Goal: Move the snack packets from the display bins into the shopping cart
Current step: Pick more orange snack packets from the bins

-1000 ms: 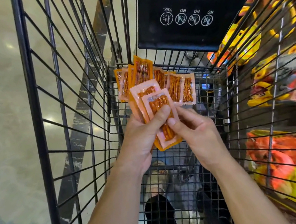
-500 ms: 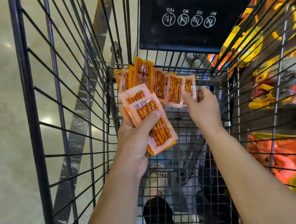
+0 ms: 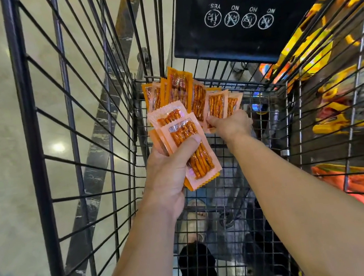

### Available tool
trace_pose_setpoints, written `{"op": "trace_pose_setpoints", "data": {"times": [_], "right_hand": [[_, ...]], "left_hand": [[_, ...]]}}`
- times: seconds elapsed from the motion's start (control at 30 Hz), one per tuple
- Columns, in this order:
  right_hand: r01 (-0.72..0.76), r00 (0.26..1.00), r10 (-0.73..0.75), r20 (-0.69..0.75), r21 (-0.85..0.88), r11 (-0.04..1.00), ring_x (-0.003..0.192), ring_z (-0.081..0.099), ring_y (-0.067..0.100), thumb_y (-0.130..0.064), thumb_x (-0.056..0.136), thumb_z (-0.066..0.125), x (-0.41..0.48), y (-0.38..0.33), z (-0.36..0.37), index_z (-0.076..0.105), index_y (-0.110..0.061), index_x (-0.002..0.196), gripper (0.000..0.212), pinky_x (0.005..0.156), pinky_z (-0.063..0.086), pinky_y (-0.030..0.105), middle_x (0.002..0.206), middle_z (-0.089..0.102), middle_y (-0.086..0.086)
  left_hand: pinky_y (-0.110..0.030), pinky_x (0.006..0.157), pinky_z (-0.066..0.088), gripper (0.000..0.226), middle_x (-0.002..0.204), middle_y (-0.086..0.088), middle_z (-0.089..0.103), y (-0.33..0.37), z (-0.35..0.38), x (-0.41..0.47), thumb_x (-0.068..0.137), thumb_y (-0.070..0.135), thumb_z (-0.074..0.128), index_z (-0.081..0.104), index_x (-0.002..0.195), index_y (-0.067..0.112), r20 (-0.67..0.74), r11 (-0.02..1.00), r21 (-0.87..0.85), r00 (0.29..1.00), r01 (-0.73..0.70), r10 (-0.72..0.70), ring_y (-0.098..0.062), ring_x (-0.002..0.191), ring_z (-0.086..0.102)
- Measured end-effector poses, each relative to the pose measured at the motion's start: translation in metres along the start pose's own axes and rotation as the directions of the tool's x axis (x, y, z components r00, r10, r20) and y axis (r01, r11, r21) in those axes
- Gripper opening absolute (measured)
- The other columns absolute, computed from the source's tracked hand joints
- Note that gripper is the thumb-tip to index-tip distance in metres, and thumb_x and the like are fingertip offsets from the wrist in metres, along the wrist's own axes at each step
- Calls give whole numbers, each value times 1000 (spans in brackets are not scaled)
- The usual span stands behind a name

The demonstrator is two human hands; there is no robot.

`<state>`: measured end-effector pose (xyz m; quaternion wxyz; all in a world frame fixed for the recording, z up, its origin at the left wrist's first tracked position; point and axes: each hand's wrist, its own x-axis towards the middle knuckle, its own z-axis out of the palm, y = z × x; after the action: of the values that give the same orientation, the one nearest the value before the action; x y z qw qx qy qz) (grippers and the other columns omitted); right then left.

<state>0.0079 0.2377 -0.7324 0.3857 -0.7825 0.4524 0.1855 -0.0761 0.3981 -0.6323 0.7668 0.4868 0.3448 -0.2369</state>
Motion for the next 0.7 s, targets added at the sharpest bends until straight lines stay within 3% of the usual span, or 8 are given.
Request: {"op": "trace_pose_setpoints", "data": {"times": [0.17,0.3,0.4,0.53,0.7], "right_hand": [[81,997,-83,6,156,984,90,67,12,-19,84,84,-8,16,-7,64,-24,111,34,80,58,36,97,69,-9],[83,992,-111,68,324,942,95,75,15,-12,84,84,-35,37,-31,68,-23,110,32,87,63,45,101,77,-6],[122,985,-157,71,358,926,95,75,13,-19,84,84,-72,47,-61,67,-26,113,34,86,63,44,103,78,-8],[177,972,-229,42,508,843,90,77,13,-16,85,83,-144,47,-114,67,-28,110,32,63,59,23,101,79,-9],[306,940,-335,-70,607,733,94,76,14,-41,68,85,-266,27,-184,69,-35,107,42,65,59,24,106,79,-4]], "left_hand": [[-41,81,66,26,108,-1,82,1,0,-1,91,21,81,75,115,28,-6,1000,13,1000,-7,7,-19,100,79],[-47,88,64,25,108,-3,82,8,4,-9,92,16,79,74,115,25,-23,999,26,999,-29,30,-21,100,79],[-47,87,64,27,111,-3,81,22,7,-27,93,13,78,73,117,25,-2,998,48,999,-48,48,-22,102,79],[-48,87,64,30,111,-1,81,50,12,-72,92,14,79,73,118,26,57,990,124,997,-59,53,-22,103,79],[-50,87,64,25,110,0,82,100,14,-149,85,19,86,82,98,39,220,970,206,972,-127,80,-22,102,79]]}}
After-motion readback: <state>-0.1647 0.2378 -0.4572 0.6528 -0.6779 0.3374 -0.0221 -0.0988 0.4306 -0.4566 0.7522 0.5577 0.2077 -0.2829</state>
